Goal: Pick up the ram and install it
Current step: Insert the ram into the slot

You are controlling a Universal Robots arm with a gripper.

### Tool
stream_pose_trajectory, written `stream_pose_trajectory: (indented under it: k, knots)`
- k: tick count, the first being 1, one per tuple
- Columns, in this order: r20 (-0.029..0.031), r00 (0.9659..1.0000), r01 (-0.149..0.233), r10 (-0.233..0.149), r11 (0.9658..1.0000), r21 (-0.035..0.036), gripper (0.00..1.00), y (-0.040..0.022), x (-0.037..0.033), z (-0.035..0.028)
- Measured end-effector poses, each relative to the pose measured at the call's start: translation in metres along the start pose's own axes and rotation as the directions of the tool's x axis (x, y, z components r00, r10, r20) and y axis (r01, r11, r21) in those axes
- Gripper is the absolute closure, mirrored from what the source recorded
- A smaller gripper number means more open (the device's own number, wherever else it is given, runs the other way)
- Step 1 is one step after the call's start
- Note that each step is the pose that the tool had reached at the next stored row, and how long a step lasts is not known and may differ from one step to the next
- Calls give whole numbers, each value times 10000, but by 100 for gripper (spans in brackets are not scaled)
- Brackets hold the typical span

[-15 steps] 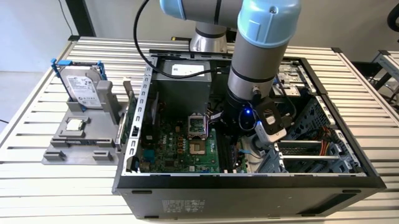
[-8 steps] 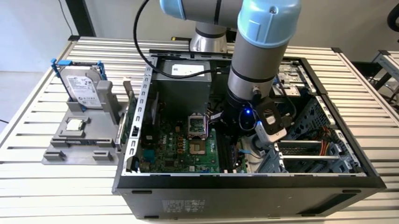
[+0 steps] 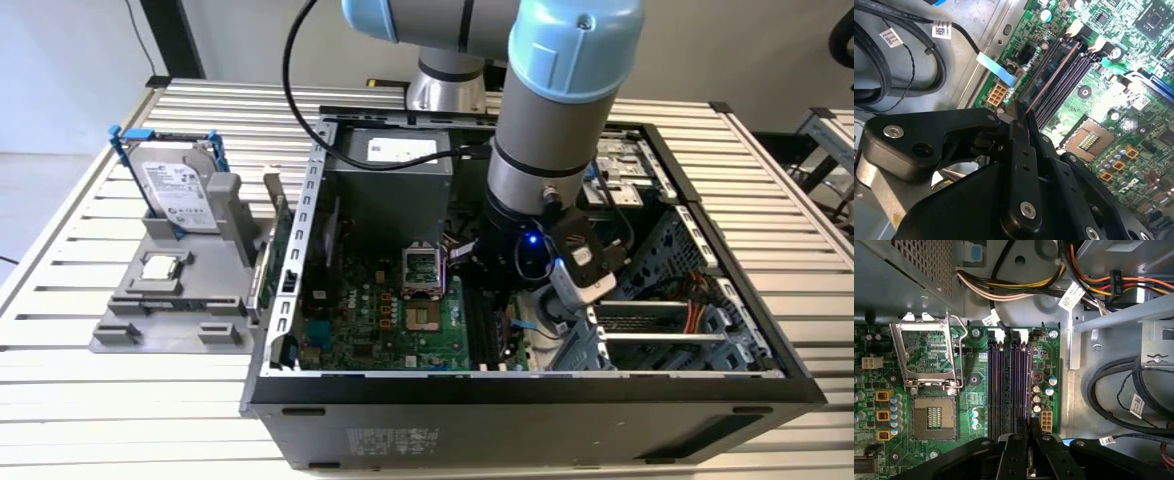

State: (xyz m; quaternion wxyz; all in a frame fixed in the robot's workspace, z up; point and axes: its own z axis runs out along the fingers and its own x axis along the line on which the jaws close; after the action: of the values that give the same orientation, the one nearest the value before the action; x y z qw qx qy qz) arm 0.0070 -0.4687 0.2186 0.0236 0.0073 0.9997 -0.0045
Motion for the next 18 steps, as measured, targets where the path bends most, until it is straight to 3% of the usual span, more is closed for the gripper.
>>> stream_pose_trajectory:
  k: [8,13,15,18]
  knots:
    - [-1,10000,0,0,10000,2,100,-4,1,-6]
    - [-7,10000,28,-28,10000,0,100,-4,5,23]
    - [-87,9999,69,-69,10000,3,100,-3,4,34]
    - [-148,9998,147,-147,9999,9,100,-3,5,34]
